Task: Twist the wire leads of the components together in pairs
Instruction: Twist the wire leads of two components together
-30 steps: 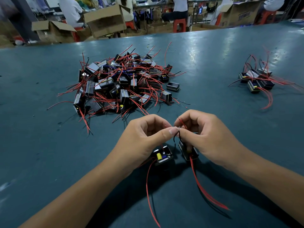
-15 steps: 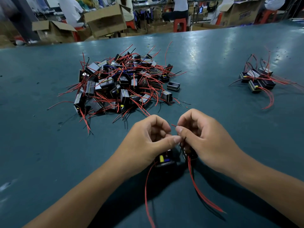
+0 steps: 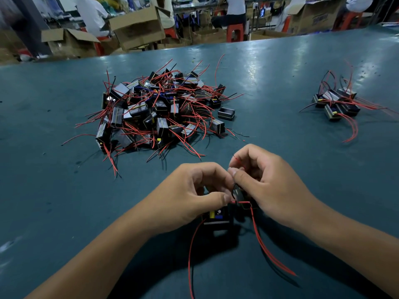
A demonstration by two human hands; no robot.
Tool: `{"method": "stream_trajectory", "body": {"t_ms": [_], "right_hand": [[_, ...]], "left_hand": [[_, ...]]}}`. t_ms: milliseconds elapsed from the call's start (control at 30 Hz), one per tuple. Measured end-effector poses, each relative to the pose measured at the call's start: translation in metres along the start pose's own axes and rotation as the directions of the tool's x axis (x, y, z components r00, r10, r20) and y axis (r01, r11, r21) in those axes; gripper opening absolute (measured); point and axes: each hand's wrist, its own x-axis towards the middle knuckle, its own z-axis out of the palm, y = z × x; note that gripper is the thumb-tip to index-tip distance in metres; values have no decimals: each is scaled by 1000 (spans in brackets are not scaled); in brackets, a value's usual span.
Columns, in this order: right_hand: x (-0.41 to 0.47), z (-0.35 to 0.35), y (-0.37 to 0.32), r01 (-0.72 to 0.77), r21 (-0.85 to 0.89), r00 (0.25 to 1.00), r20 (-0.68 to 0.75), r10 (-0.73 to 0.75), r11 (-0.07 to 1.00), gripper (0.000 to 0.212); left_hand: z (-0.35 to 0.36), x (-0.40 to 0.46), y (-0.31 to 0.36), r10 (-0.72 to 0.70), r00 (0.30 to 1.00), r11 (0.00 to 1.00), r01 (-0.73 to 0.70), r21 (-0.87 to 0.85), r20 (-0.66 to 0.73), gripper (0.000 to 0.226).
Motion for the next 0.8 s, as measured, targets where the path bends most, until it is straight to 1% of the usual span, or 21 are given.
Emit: {"method": "stream_trajectory", "body": {"t_ms": [167, 233, 300, 467, 633, 700, 800], "right_hand": [[1, -3, -1, -16, 32, 1000, 26, 15, 999, 9], [1, -4, -2, -22, 42, 999, 43, 20, 999, 7], [1, -5, -3, -27, 47, 997, 75, 24, 999, 7], [1, -8, -7, -43, 105, 986, 162, 25, 994, 11], [3, -12, -7, -107, 184, 981, 178, 74, 977, 6], [2, -12, -8, -119, 199, 978, 192, 80, 973, 2], [-2, -8, -8, -107, 218, 971, 234, 54, 970, 12]], "left_hand": [[-5, -2, 0, 7, 992, 1000, -6, -4, 126, 20], [-7, -1, -2, 21, 989, 999, -24, 21, 145, 17], [-6, -1, -4, 31, 989, 999, -32, 8, 144, 12], [-8, 2, -8, 29, 996, 999, -26, -32, 80, 5], [-12, 3, -11, 3, 999, 1000, -5, 29, 40, 5], [-13, 3, -10, -25, 1000, 999, 25, 32, -4, 6], [-13, 5, -12, -57, 993, 998, 60, 30, -99, 9]]}}
